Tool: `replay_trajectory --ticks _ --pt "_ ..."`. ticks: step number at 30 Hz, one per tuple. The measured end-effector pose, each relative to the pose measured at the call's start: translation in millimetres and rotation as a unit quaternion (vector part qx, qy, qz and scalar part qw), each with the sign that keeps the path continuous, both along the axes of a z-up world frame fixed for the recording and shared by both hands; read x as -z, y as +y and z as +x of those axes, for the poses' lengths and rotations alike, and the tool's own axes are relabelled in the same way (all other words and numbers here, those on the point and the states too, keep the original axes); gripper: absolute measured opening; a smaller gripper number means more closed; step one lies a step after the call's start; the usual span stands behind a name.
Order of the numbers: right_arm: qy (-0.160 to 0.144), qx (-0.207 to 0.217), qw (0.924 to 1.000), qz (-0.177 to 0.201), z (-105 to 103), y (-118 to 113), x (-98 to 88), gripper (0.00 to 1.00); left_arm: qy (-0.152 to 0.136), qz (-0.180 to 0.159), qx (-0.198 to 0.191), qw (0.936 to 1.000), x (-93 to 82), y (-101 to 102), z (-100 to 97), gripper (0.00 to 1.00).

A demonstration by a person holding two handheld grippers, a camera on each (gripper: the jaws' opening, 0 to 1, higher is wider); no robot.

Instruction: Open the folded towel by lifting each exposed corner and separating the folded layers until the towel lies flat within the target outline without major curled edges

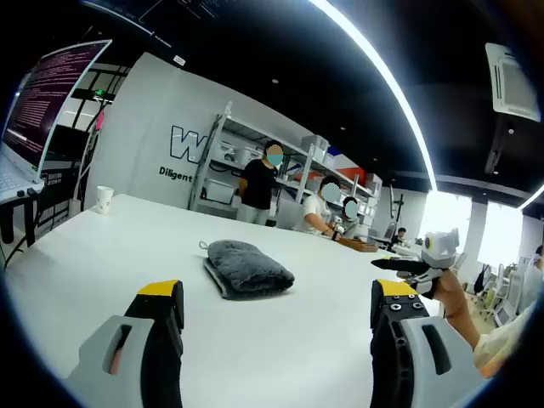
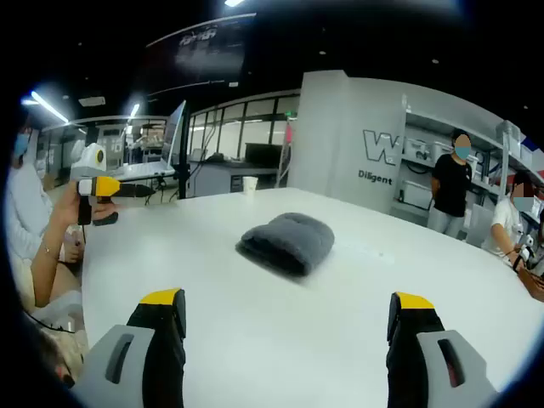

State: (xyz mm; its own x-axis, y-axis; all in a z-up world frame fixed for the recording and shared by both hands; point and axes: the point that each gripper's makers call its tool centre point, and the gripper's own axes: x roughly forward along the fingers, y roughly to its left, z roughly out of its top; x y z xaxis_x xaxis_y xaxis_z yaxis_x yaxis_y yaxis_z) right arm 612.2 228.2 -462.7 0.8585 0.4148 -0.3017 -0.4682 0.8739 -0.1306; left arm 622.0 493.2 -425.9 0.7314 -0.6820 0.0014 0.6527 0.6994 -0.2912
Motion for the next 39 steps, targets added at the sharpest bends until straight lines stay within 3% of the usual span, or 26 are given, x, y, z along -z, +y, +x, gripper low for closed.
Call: replay_trajectory --ticks 20,23,27,31,34,39 --pt "0.013 0.009 0.9998 -0.013 6 -2 4.0 0.99 -0.003 0.041 0.036 0.9985 8.6 -11 -9.7 0.99" --pt "0.013 0.008 0.9996 -0.022 6 -1 2.4 0.99 -0.012 0.037 0.034 0.9986 6.0 -10 -7.6 0.99" --pt "0.009 0.011 0.9996 -0.023 5 -4 -3.5 0.99 0.0 0.041 0.038 0.9984 11.2 -10 -6.1 0.99" --pt "0.004 0.009 0.9997 -0.023 5 -5 -6.8 0.99 -0.013 0.034 0.031 0.9989 8.1 -9 -5.6 0.99" --pt "0.001 -0.013 0.9997 -0.02 0 2 -9.6 0.99 -0.012 0.03 0.037 0.9988 8.8 -10 -8.0 0.99" --pt "-0.007 -0.01 0.9996 -0.027 -3 1 -13.4 0.99 -0.006 0.035 0.036 0.9987 11.7 -11 -11.5 1.0"
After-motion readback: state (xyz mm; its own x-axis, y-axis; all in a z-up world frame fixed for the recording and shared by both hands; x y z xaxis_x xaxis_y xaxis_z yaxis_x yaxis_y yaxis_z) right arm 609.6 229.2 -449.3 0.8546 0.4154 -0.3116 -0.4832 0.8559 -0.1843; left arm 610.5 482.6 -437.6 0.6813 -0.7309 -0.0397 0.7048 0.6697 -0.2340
